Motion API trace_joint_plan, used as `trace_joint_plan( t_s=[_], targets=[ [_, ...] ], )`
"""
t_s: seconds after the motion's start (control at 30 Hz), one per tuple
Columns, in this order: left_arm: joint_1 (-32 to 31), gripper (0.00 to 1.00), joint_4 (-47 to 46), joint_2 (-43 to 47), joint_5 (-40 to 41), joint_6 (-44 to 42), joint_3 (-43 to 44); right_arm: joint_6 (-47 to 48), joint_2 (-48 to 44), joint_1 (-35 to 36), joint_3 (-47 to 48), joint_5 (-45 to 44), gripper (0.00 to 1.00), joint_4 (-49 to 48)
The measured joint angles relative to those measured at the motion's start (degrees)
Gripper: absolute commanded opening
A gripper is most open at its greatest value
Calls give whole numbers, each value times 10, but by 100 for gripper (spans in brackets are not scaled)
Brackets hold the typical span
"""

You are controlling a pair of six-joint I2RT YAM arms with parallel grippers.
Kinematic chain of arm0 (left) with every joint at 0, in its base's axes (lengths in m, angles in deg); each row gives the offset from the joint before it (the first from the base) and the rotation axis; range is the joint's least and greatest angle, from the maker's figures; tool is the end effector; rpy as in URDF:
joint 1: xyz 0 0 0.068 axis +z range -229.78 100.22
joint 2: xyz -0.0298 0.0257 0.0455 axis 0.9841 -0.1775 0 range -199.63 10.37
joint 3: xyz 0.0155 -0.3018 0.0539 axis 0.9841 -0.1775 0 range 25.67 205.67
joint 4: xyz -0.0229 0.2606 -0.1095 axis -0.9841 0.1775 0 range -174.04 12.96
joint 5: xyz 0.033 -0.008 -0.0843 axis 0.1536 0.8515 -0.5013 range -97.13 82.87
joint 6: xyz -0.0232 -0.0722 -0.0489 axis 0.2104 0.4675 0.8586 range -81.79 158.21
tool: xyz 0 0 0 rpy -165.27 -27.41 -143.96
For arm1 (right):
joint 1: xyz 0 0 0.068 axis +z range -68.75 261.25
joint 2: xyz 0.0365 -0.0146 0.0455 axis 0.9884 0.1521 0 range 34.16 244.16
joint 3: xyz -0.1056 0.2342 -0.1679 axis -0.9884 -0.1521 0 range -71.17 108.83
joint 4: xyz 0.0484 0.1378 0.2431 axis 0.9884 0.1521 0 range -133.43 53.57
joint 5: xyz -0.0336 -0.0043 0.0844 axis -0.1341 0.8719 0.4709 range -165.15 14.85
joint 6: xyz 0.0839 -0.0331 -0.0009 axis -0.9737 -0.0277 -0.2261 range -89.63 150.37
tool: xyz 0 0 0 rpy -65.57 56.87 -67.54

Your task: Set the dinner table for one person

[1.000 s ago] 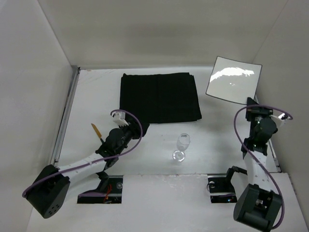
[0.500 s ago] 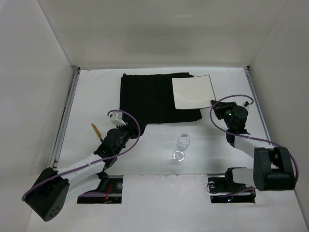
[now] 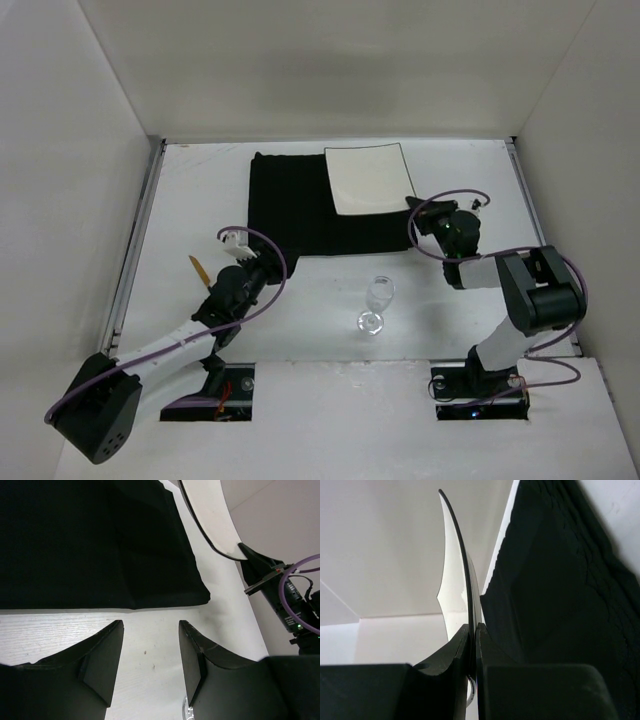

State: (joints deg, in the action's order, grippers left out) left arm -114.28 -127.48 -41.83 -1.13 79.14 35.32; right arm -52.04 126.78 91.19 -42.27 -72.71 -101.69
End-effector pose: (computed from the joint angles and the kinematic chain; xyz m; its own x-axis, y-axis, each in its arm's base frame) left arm 0.1936 -0.1229 0.2149 -0.3031 -0.5823 -0.7543 0.3689 0.6581 -0.6563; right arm 0.3542 0.0656 0.1834 -0.2247 0.9661 -0.1275 0.0644 0.1453 0.9873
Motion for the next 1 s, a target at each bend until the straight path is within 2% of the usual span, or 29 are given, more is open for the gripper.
trace_joint_plan(
  t_s=[0.6, 1.0],
  targets=[
    [5, 45, 3, 0, 0, 0, -6, -50, 187, 101, 92, -47, 0, -22],
    [5, 45, 4, -6, 0, 0, -6, -62, 246, 133, 156, -91, 0, -26]
  ],
)
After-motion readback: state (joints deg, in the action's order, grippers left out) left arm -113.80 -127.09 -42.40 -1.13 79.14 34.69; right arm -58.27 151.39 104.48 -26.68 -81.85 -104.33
